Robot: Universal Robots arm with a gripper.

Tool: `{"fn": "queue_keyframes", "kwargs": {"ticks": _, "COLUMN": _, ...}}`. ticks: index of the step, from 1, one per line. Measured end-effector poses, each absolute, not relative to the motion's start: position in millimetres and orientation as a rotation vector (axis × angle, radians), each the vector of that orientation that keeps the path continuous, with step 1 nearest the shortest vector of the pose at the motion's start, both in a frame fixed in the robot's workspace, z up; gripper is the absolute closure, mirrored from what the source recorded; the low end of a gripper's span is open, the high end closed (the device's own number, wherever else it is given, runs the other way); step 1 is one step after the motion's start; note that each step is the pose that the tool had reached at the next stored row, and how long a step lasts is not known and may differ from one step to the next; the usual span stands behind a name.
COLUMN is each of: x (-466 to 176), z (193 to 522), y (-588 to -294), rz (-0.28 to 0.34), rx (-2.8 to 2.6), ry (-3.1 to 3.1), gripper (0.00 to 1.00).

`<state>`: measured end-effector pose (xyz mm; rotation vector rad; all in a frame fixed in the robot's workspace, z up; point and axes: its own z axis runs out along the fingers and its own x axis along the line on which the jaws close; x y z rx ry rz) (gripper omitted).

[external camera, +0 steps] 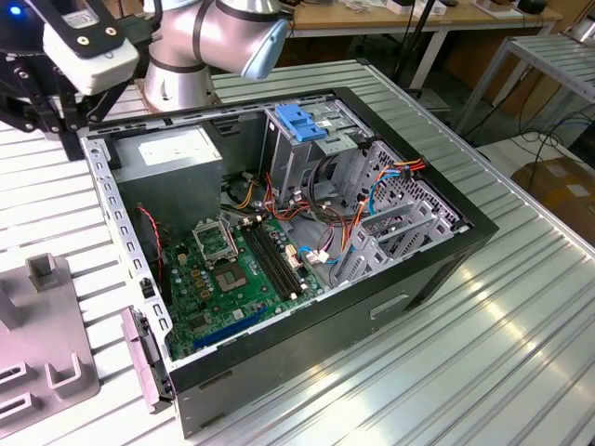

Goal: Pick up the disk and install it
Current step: 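Reach for the disk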

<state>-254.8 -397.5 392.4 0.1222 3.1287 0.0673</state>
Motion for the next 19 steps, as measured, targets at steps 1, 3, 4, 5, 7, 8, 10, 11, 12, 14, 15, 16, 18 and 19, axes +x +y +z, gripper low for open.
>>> {"fn": "queue_keyframes", "kwargs": {"ticks": 1, "x": -258.2, "z": 392.5, "y": -397.2, "rz": 0.067, "rx": 0.122, "ry": 3.129, "gripper": 0.9}}
{"fn": "queue_keyframes", "kwargs": {"ticks": 3, "x": -265.8, "z": 392.5, "y": -396.7, "rz": 0.067, "rx": 0.123, "ry": 3.129, "gripper": 0.9}}
{"fn": "queue_keyframes", "kwargs": {"ticks": 4, "x": -269.2, "z": 392.5, "y": -396.5, "rz": 0.067, "rx": 0.123, "ry": 3.129, "gripper": 0.9}}
{"fn": "queue_keyframes", "kwargs": {"ticks": 5, "x": -273.1, "z": 392.4, "y": -396.3, "rz": 0.068, "rx": 0.123, "ry": 3.129, "gripper": 0.9}}
{"fn": "queue_keyframes", "kwargs": {"ticks": 7, "x": -280.8, "z": 392.4, "y": -395.9, "rz": 0.068, "rx": 0.124, "ry": 3.129, "gripper": 0.9}}
{"fn": "queue_keyframes", "kwargs": {"ticks": 8, "x": -287.5, "z": 392.5, "y": -395.5, "rz": 0.068, "rx": 0.124, "ry": 3.129, "gripper": 0.9}}
{"fn": "queue_keyframes", "kwargs": {"ticks": 10, "x": -295.3, "z": 392.4, "y": -395.1, "rz": 0.069, "rx": 0.125, "ry": 3.129, "gripper": 0.9}}
{"fn": "queue_keyframes", "kwargs": {"ticks": 11, "x": -299.2, "z": 392.4, "y": -394.9, "rz": 0.069, "rx": 0.125, "ry": 3.129, "gripper": 0.9}}
{"fn": "queue_keyframes", "kwargs": {"ticks": 12, "x": -302.5, "z": 392.4, "y": -394.7, "rz": 0.069, "rx": 0.125, "ry": 3.129, "gripper": 0.9}}
{"fn": "queue_keyframes", "kwargs": {"ticks": 14, "x": -313.1, "z": 392.5, "y": -394.3, "rz": 0.07, "rx": 0.126, "ry": 3.129, "gripper": 0.9}}
{"fn": "queue_keyframes", "kwargs": {"ticks": 15, "x": -316.1, "z": 392.5, "y": -394.2, "rz": 0.07, "rx": 0.126, "ry": 3.129, "gripper": 0.9}}
{"fn": "queue_keyframes", "kwargs": {"ticks": 16, "x": -322.8, "z": 392.4, "y": -394.1, "rz": 0.071, "rx": 0.127, "ry": 3.129, "gripper": 0.9}}
{"fn": "queue_keyframes", "kwargs": {"ticks": 18, "x": -330.6, "z": 392.5, "y": -393.9, "rz": 0.072, "rx": 0.128, "ry": 3.129, "gripper": 0.9}}
{"fn": "queue_keyframes", "kwargs": {"ticks": 19, "x": -334.2, "z": 392.4, "y": -393.8, "rz": 0.073, "rx": 0.128, "ry": 3.128, "gripper": 0.9}}
